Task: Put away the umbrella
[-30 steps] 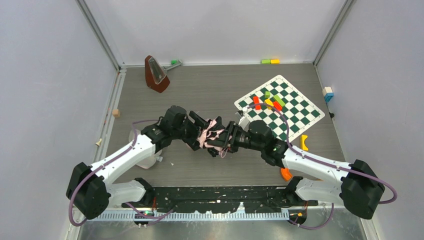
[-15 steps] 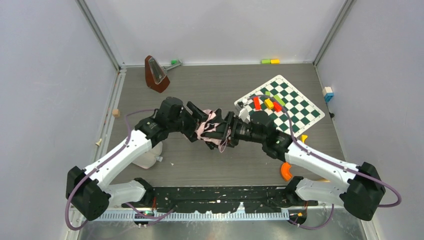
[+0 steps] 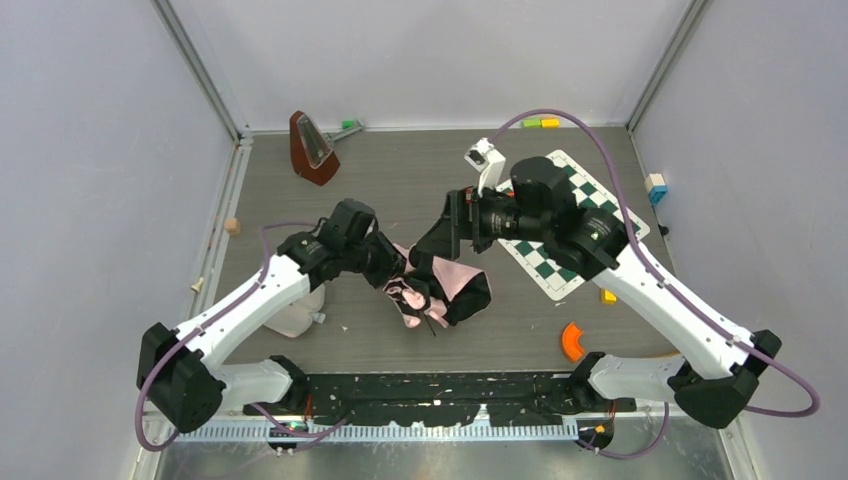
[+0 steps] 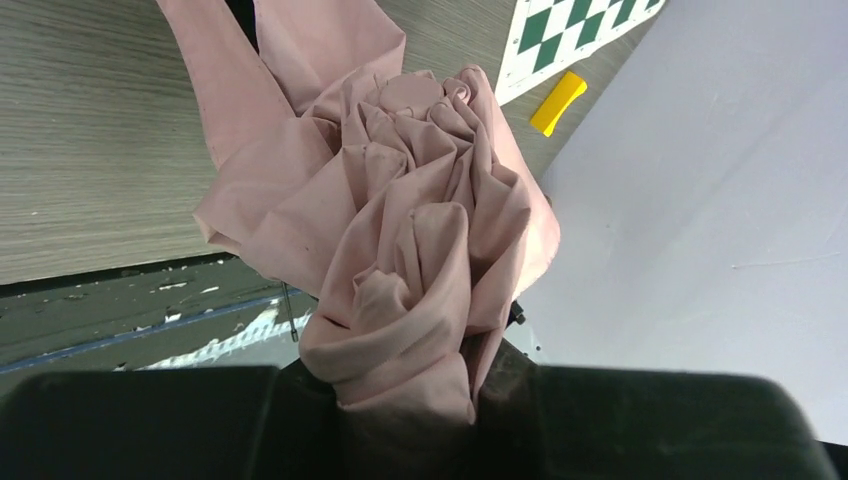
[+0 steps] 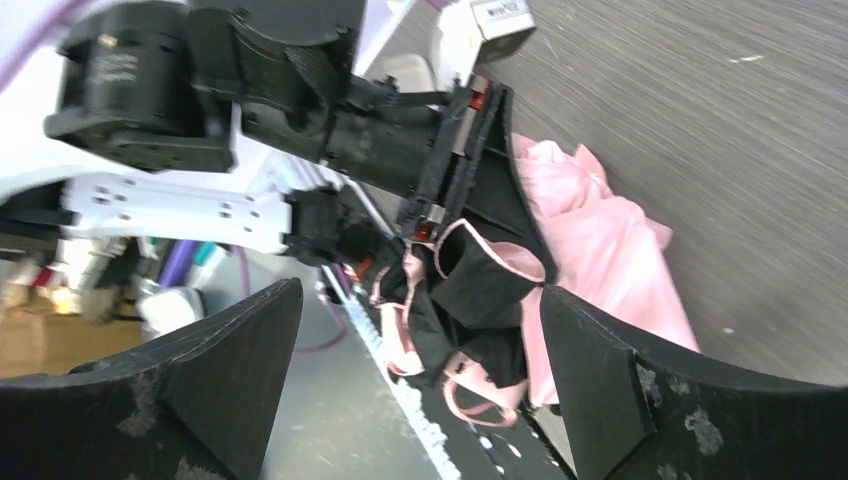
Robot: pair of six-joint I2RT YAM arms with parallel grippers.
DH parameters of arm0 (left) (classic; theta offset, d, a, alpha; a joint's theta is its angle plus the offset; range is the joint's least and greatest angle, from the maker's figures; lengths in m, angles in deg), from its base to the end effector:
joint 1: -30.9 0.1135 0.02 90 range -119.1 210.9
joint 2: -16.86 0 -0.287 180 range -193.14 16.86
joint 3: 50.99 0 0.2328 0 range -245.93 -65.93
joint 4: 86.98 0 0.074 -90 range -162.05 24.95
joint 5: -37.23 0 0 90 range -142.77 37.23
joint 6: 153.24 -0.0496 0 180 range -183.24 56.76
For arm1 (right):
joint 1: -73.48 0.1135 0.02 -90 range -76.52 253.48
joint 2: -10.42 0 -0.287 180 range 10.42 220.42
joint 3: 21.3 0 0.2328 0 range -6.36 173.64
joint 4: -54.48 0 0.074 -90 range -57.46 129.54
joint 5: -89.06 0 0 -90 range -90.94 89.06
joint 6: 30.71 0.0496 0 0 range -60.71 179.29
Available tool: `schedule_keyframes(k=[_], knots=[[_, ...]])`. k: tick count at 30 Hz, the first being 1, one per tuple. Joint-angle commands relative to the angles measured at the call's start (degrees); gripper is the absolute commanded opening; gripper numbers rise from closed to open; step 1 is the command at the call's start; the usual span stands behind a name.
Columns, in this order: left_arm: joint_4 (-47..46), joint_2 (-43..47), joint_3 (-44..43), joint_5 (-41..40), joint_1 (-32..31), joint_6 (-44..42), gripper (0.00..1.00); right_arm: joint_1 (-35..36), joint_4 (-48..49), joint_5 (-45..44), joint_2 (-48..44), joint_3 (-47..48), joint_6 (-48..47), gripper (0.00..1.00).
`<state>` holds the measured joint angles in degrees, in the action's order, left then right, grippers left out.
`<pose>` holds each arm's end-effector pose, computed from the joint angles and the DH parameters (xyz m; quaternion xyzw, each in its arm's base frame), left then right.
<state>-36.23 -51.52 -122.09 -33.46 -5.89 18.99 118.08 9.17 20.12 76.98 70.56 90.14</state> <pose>0.1724 -0.1494 0.3015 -0.3001 0.8722 -0.3837 0.0442 0.1508 0.1737 0.4351 -0.2005 0.7871 0.4634 0.3544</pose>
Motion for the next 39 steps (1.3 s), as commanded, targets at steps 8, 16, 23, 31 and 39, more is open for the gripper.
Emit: schedule_keyframes(k=[8,16,23,31,39], knots=[[0.77,-5.16,-4.16,1.85,-0.83,-0.15,0.0,11.55,-14.17,-13.3,9.47,3.96,-12.61,0.95],[0.87,-13.03,-4.43,2.47,-1.94,-0.48,0.0,16.06,-7.71,-21.68,16.6,-6.06,-8.82,0.95],[0.57,-23.65,-6.12,2.91,-3.08,-4.46,0.0,15.15,5.33,-31.02,19.26,-22.42,-2.97,0.95],[0.63,-33.85,-9.47,5.48,-5.72,-9.46,0.0,13.2,23.08,-28.47,21.23,-32.17,2.17,0.92],[4.73,-36.7,-12.81,10.11,-3.39,-15.35,0.04,13.06,37.07,-31.53,14.85,-42.27,6.0,0.62]])
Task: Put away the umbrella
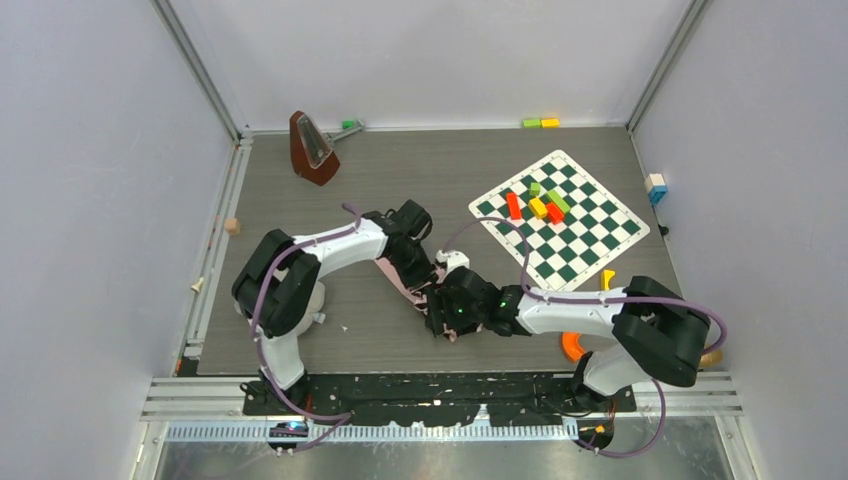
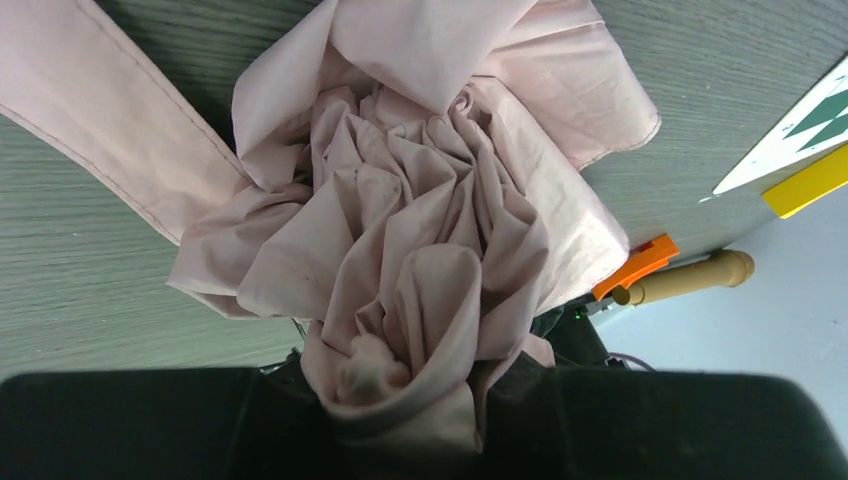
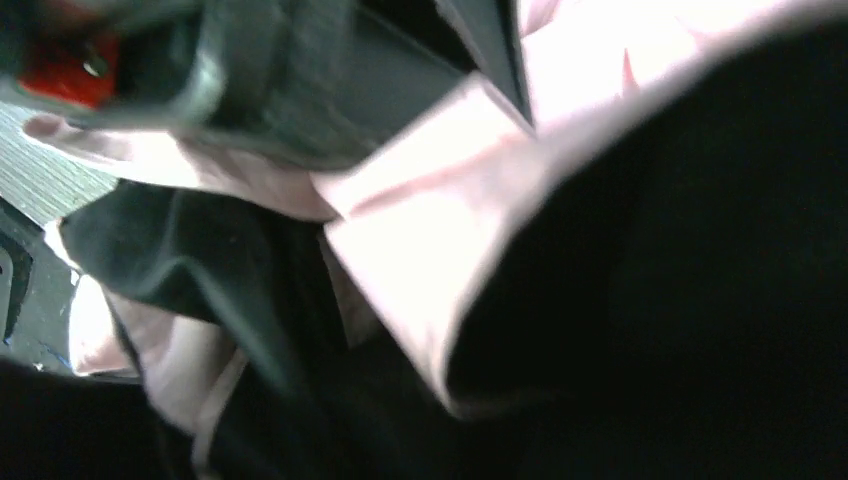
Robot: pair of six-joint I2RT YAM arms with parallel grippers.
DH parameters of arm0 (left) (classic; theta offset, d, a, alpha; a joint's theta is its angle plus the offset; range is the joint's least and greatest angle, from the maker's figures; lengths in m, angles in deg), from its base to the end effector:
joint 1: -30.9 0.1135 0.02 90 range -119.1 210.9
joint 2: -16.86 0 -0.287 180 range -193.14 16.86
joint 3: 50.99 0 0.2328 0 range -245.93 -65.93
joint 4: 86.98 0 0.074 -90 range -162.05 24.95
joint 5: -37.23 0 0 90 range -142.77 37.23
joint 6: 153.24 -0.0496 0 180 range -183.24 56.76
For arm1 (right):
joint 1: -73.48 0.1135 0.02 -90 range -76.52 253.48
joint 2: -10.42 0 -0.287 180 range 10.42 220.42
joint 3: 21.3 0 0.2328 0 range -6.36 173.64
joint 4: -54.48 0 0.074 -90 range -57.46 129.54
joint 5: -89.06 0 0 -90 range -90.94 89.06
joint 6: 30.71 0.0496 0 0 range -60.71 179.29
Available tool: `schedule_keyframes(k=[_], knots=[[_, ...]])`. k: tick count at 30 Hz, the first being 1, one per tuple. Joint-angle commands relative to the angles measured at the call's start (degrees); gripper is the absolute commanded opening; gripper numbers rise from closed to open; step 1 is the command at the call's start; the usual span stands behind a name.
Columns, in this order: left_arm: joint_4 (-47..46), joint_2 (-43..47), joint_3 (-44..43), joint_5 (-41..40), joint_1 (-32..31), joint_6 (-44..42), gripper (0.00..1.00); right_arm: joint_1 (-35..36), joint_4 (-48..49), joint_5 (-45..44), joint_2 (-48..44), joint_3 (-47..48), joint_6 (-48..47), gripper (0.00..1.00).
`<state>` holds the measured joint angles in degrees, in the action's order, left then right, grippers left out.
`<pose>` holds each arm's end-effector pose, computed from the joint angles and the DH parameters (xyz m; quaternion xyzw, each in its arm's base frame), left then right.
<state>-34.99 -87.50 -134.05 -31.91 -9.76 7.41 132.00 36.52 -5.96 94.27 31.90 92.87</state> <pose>0.2484 -0.2367 0.1917 0.2263 -0.9467 0.2190 0.0673 0.1453 0.2290 0.1876 -0.1867 0.9159 0.2257 0.2745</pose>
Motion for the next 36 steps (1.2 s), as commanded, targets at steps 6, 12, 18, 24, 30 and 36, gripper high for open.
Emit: schedule_keyframes(k=[6,12,18,24,30,36], knots=[[5.13,-0.97,-0.36,11.43,0.65,-7.41,0.45,-1.52,11.21,-11.01,-4.26,-6.75,8.0,0.06],[1.03,4.31,1.23,11.51,2.03,-9.25,0.9,-7.02,20.48,-0.57,-7.26,-15.78,15.99,0.05],[3.32,7.19,-0.09,9.14,3.87,-11.47,0.99,-10.01,29.59,6.9,-7.03,-22.74,20.45,0.05],[4.68,9.14,0.14,4.98,3.98,-15.02,0.99,-12.13,41.83,11.48,-3.41,-26.37,26.99,0.05],[-1.04,19.7,3.55,-0.96,5.86,-16.91,0.99,-12.42,44.05,13.08,-0.68,-26.46,27.86,0.05],[-9.75,26.18,8.48,1.68,11.35,-20.92,0.99,-13.43,44.7,15.15,0.54,-25.69,27.51,0.05]])
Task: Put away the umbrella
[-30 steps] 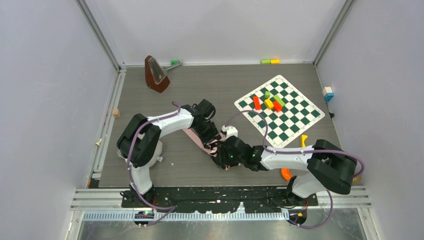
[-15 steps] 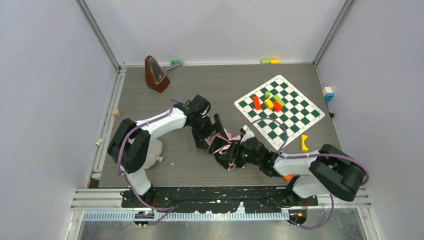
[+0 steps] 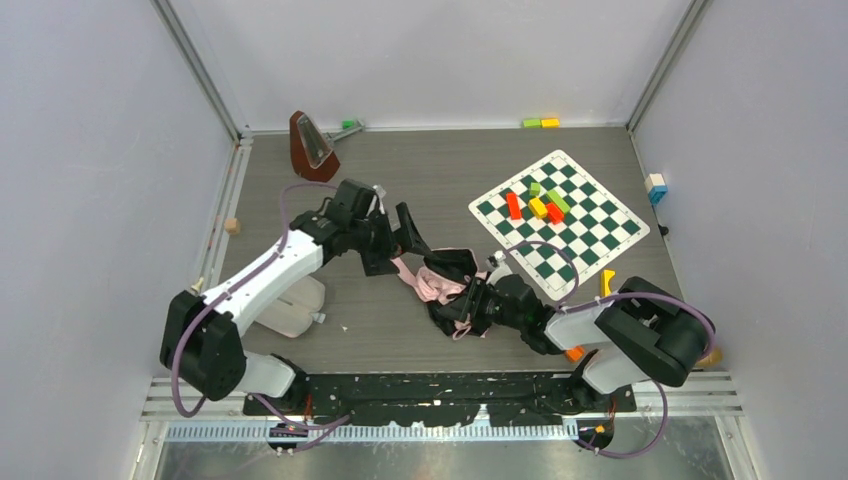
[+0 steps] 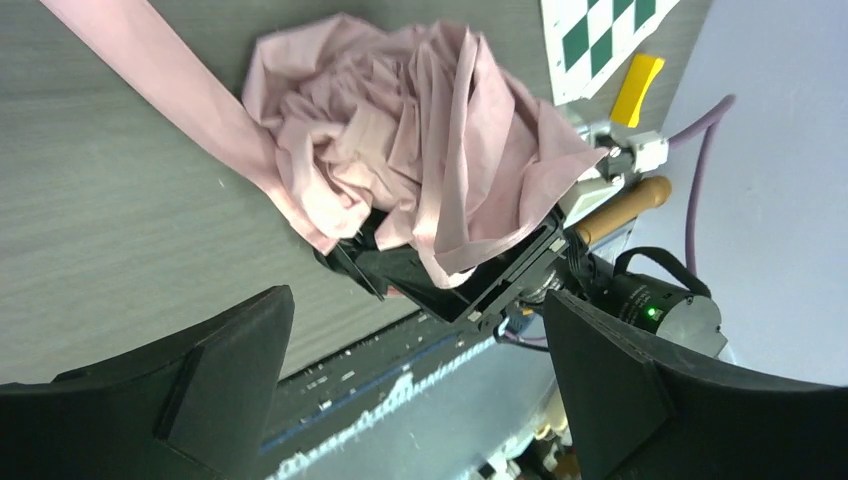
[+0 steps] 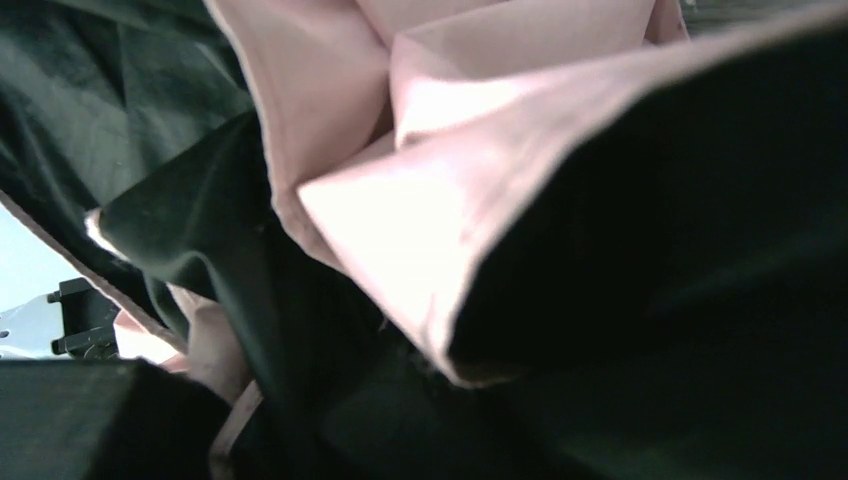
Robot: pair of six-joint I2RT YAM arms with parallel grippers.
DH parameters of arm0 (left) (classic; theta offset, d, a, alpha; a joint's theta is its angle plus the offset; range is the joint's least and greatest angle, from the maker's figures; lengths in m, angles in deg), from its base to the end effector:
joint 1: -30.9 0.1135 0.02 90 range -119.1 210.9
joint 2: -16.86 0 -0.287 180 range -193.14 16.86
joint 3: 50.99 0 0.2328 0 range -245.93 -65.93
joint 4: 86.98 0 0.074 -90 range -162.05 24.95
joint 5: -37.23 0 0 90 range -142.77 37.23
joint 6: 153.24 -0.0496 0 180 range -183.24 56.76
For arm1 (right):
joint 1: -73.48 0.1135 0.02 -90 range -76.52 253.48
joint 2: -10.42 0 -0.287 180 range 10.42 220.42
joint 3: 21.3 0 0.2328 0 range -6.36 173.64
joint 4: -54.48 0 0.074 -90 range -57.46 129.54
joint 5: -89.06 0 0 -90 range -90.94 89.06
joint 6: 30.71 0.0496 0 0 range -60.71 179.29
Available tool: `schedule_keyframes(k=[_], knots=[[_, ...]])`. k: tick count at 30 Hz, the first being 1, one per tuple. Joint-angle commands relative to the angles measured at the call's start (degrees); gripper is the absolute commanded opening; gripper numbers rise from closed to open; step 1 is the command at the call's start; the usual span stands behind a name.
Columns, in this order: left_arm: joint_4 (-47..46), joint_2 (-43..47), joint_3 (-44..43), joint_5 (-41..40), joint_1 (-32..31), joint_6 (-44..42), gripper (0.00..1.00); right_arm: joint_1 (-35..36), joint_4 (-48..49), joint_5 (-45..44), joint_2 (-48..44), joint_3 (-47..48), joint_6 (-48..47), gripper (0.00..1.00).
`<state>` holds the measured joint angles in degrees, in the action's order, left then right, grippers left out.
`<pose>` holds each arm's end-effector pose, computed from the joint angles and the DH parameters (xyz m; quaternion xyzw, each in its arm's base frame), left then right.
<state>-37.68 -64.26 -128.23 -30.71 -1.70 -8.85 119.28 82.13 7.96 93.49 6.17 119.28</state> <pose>0.2257 -0.1665 0.2853 -0.1167 0.9259 -0.3450 0.0999 0.1517 0.1670 0.1487 0.0658 0.8528 0.4499 0.2570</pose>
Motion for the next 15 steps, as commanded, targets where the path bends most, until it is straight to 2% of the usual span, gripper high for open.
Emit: schedule_keyframes(k=[1,5,7,10,15], knots=[[-7.5,3.09,2.93,1.12,4.0,-6.45,0.99,-0.97,-1.36,1.69,1.09,0.3,0.62,0.05],[-7.12,1.98,2.66,0.5,4.74,-16.24,0.9,-2.04,-4.57,3.24,-0.51,1.46,-1.1,0.05],[-9.86,1.29,4.35,0.97,4.74,-21.06,0.85,-2.98,-6.6,4.0,-1.64,1.97,-2.62,0.05],[-19.33,2.15,8.89,3.5,4.65,-25.29,0.79,-4.74,-8.62,5.88,-3.24,2.56,-5.03,0.05],[-37.86,6.49,18.88,7.76,4.65,-30.35,0.84,-6.78,-15.04,7.52,-8.32,5.41,-12.62,0.05]])
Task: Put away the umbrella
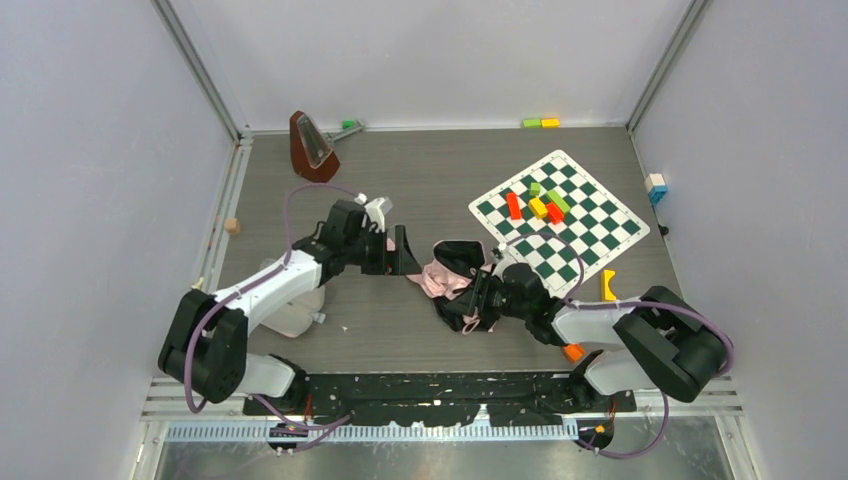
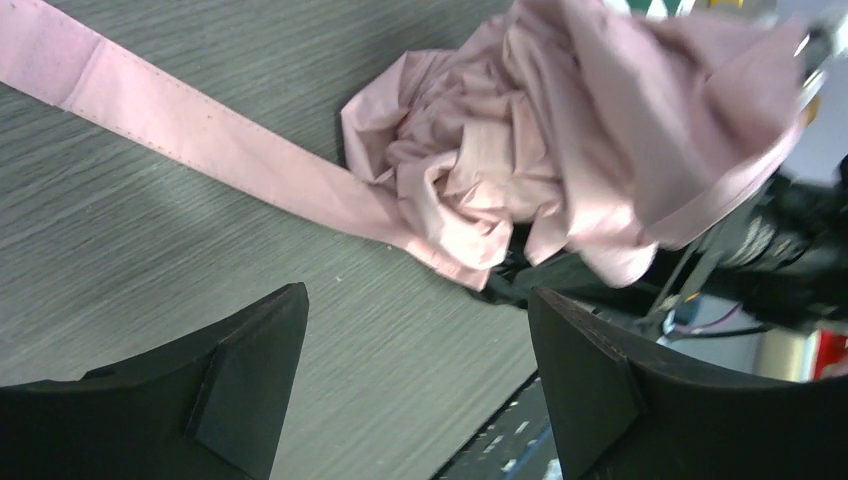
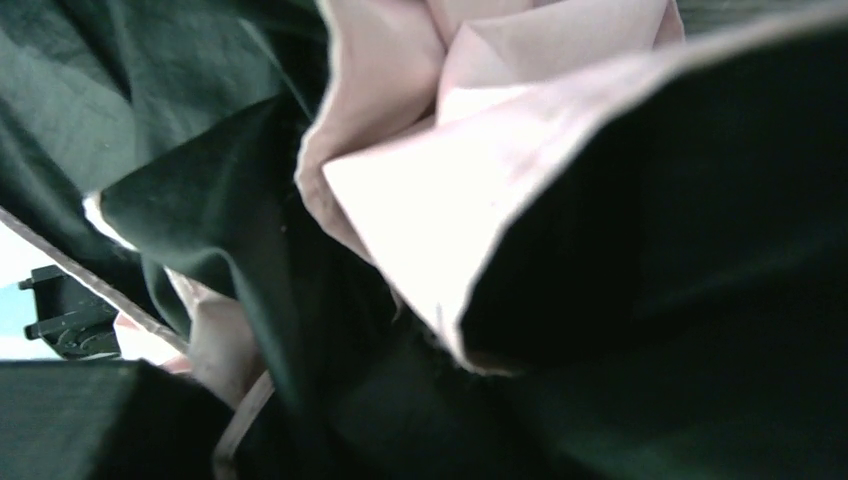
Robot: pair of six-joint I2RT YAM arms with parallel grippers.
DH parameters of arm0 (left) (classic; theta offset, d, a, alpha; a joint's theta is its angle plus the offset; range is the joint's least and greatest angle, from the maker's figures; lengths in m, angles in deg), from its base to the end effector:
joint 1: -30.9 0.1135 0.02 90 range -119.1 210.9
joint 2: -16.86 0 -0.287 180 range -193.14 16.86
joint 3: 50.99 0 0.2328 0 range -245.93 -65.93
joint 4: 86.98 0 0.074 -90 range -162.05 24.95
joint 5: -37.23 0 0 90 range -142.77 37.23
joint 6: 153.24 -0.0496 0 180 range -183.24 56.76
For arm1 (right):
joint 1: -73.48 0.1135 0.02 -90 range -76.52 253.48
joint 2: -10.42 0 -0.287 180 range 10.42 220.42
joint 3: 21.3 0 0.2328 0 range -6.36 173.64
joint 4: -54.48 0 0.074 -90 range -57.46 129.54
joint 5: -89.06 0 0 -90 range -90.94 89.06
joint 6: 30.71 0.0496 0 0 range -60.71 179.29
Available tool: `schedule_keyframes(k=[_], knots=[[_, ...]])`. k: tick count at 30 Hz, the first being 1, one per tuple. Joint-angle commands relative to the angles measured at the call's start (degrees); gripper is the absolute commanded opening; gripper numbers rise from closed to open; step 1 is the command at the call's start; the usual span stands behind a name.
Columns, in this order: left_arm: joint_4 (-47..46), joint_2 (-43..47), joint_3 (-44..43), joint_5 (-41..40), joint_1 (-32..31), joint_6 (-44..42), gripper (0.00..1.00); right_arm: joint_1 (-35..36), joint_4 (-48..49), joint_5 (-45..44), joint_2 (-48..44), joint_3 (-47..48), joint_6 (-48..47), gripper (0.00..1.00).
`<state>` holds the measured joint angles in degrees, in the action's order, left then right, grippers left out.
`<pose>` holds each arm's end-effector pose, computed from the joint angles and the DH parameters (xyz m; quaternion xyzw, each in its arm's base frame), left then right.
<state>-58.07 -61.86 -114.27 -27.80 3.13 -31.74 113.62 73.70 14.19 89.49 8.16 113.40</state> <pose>0.2321 -0.1459 0.2498 0.0545 0.9022 -0.3605 0.2307 0.1610 0.1527 0.1563 0.0397 0.8617 0.4388 0.2515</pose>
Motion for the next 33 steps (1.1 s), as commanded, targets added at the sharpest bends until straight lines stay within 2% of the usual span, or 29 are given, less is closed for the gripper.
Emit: schedule_keyframes(k=[1,3,5,8,10,14,17,21,24,29,33], knots=[[-20.43,4.64,6.39,7.05,-0.18,-9.43,0.83,-1.23,-7.94,1.43,-5.16,4.07,-8.93,0.05],[-23.21,5.19,8.18,11.41,-0.18,-14.47,0.83,-1.54,-10.61,2.72,-5.33,5.7,-11.48,0.05],[-20.71,5.21,7.95,13.22,-0.26,-20.71,0.83,-1.96,-11.05,4.54,-4.79,6.79,-12.79,0.05],[-15.69,4.6,6.72,12.69,-0.61,-29.22,0.78,-2.61,-8.41,8.31,-3.94,7.26,-13.12,0.05],[-14.74,5.17,6.55,12.67,-1.13,-33.69,0.71,-3.14,-6.86,10.75,-3.75,7.68,-12.99,0.05],[-19.91,10.69,8.81,11.37,-1.41,-34.15,0.7,-4.26,-12.39,13.74,-6.79,12.11,-15.42,0.05],[-21.97,15.69,9.1,9.09,-1.37,-32.17,0.71,-4.72,-23.55,14.36,-11.76,18.99,-21.54,0.05],[-17.22,21.09,5.85,7.8,-1.32,-29.31,0.7,-5.23,-37.53,14.74,-15.19,28.21,-30.02,0.05],[-14.21,25.82,5.01,7.13,-1.32,-29.36,0.7,-5.69,-43.22,16.05,-16.47,33.65,-35.33,0.05],[-8.92,33.99,4.82,1.88,-1.32,-35.95,0.74,-5.93,-52.65,18.73,-17.19,44.34,-42.18,0.05],[-5.5,35.29,2.65,1.47,-1.32,-38.87,0.73,-5.95,-57.53,20.4,-17.78,49.62,-45.96,0.05]])
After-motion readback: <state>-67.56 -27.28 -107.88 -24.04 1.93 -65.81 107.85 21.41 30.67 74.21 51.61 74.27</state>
